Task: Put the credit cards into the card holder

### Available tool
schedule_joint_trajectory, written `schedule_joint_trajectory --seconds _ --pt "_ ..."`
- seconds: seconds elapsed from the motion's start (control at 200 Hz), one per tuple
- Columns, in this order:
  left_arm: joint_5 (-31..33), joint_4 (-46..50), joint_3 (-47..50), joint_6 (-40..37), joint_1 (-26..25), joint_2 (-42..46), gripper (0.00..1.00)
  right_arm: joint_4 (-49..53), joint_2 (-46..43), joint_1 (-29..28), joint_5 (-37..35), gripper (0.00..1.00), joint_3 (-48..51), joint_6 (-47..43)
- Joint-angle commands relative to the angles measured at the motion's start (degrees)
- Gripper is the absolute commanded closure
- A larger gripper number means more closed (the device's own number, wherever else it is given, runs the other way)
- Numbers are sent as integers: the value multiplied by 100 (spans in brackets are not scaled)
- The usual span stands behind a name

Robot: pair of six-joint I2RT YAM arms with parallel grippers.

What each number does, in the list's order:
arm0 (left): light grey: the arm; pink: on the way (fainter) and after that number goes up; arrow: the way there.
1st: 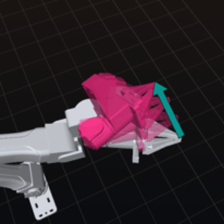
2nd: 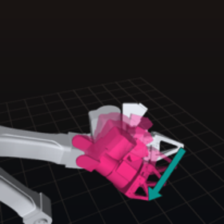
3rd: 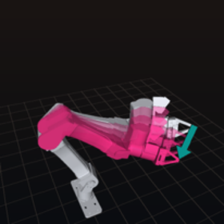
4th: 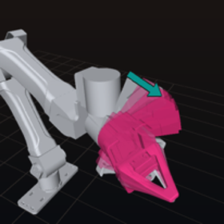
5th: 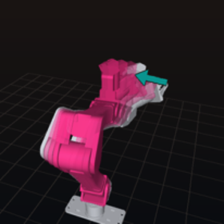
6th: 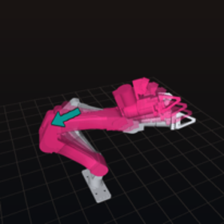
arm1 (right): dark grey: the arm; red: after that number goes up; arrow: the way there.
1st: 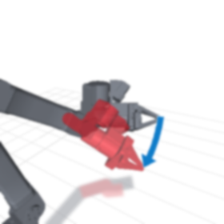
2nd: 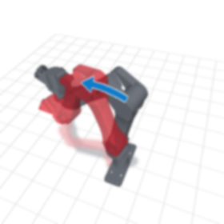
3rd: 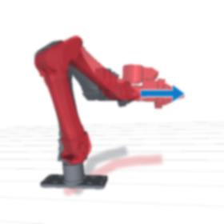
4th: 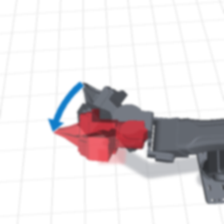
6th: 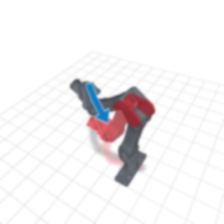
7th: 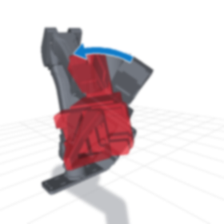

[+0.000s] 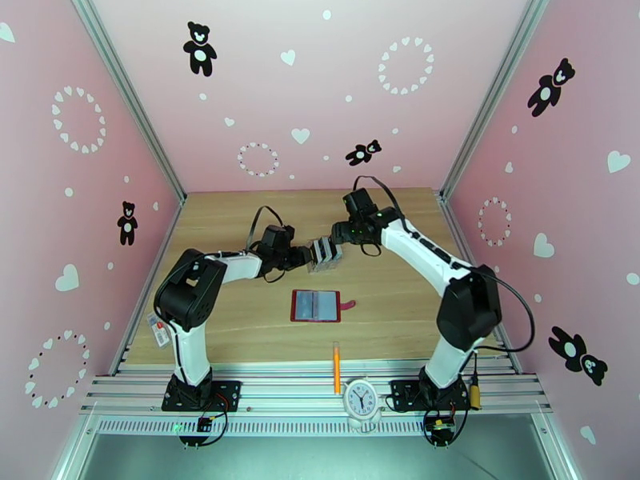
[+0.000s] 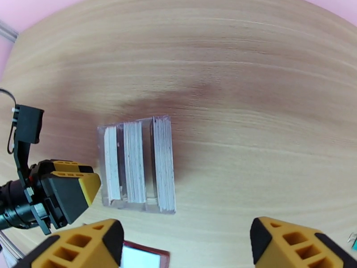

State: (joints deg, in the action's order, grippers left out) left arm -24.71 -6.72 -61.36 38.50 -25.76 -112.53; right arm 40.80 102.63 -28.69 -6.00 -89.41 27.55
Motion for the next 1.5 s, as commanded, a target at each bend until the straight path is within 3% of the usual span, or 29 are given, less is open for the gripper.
schedule_joint_trajectory --seconds 0.0,0.4,0.501,0.851,1.497 --pt "-177 -53 -165 30 40 -90 50 376 263 20 -145 25 -327 -274" --pt "-245 236 -402 -14 44 -390 55 488 858 -224 -228 31 -606 -478" --pt "-242 291 -426 -16 44 -410 57 532 974 -299 -243 38 -698 -539" --pt "-159 549 -512 -75 39 -469 63 740 1350 -436 -492 38 -949 -694" --pt "-157 636 -535 -80 44 -489 62 814 1802 -461 -605 40 -1114 -786"
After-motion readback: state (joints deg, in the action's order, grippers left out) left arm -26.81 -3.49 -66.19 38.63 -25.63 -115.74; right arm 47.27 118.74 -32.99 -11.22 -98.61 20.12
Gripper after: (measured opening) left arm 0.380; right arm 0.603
